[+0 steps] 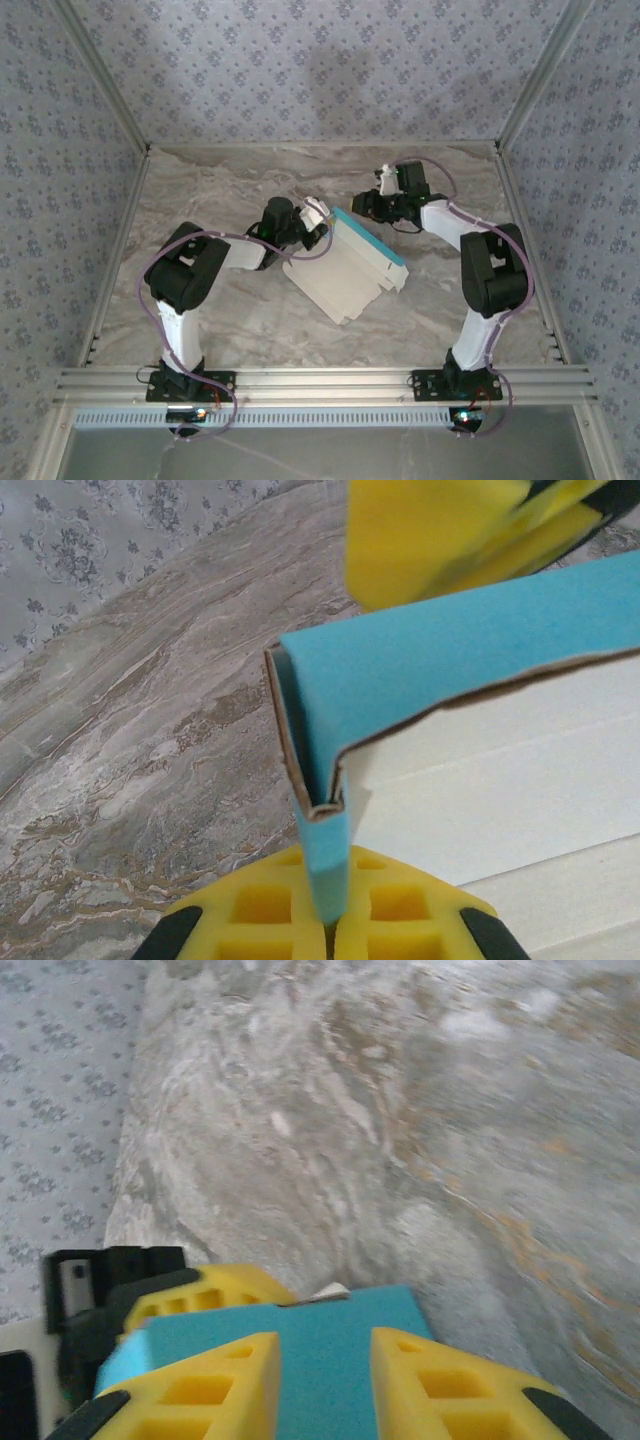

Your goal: Fold the paper box

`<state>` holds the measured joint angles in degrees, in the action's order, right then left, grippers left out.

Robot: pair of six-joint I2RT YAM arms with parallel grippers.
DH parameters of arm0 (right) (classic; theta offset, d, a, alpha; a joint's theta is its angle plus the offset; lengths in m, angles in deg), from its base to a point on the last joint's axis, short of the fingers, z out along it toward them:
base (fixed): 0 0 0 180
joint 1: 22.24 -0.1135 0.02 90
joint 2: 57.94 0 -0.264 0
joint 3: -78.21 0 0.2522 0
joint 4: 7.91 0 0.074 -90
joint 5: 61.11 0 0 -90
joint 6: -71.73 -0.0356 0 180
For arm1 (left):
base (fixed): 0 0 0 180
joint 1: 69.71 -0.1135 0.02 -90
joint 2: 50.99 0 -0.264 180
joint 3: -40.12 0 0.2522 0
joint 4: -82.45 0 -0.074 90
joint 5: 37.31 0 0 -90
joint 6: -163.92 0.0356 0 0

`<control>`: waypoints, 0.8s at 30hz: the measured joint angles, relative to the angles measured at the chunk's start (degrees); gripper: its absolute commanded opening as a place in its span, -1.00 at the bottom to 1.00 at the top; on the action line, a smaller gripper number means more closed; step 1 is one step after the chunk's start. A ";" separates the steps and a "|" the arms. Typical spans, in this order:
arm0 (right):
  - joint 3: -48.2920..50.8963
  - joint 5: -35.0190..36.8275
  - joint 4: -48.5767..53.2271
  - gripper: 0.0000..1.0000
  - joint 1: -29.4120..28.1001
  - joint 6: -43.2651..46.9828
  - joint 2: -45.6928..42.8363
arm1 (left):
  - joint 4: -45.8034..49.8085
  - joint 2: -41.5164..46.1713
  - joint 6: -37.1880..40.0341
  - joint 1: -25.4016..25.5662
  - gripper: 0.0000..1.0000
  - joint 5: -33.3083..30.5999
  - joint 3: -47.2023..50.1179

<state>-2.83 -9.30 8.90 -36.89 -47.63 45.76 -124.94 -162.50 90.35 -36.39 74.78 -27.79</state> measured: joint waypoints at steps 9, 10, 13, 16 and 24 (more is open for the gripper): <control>0.28 -0.26 -0.20 -0.84 0.85 -3.41 2.19 | -0.74 0.00 -0.02 0.02 -1.00 0.81 0.11; 0.26 -0.44 0.26 -0.86 0.63 -3.61 3.15 | -0.98 0.00 -0.04 0.02 -1.00 0.63 0.11; 0.26 -1.27 2.58 -0.93 -0.55 -3.63 5.81 | -1.09 0.00 -0.22 0.07 -1.00 -0.11 0.11; 0.26 -3.48 3.63 -0.95 -2.36 -3.30 7.80 | -0.68 0.00 -0.22 0.13 -1.00 -0.68 0.09; -1.75 -5.66 4.28 -0.95 -3.91 -3.19 9.46 | -1.03 -0.37 0.02 0.35 -1.00 -2.29 -0.07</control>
<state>-4.58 -14.96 13.18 -40.80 -50.83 55.23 -125.96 -162.87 90.37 -36.04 72.48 -27.85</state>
